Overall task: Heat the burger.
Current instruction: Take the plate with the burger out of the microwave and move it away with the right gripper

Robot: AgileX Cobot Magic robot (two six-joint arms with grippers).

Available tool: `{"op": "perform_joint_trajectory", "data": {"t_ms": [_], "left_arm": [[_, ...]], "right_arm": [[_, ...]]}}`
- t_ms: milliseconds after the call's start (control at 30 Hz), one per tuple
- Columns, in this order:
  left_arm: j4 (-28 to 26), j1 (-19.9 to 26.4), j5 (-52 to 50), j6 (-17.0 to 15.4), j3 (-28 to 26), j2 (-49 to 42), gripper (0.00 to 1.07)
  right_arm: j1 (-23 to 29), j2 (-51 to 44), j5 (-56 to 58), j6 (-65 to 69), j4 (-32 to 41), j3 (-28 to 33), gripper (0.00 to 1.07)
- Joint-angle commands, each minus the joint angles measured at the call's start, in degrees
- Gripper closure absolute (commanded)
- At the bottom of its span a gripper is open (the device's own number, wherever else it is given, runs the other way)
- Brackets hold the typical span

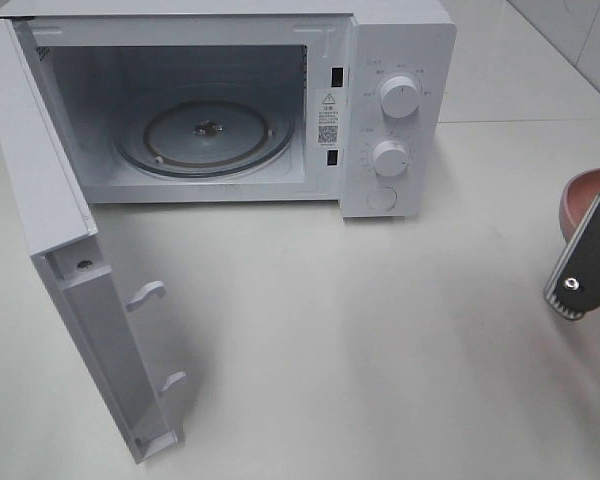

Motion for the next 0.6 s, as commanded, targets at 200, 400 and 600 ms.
{"op": "perform_joint_trajectory", "data": {"t_ms": [200,400,600], "left_arm": [[-0.34,0.17,-0.57,-0.11,0.17,-0.23,0.09],[-0.34,0.17,-0.57,-0.11,0.17,-0.23,0.09],[-0.34,0.17,-0.57,-0.11,0.17,-0.23,0.09]], "right_arm": [[-0.06,10.89,2.86,25.61,-14.32,-2.41,1.07],[-0.06,16.79,3.44,37.93,-19.08,-2.41,1.07],[-0.06,24.24,3.44,47.96,-22.17,-2.41,1.07]]}}
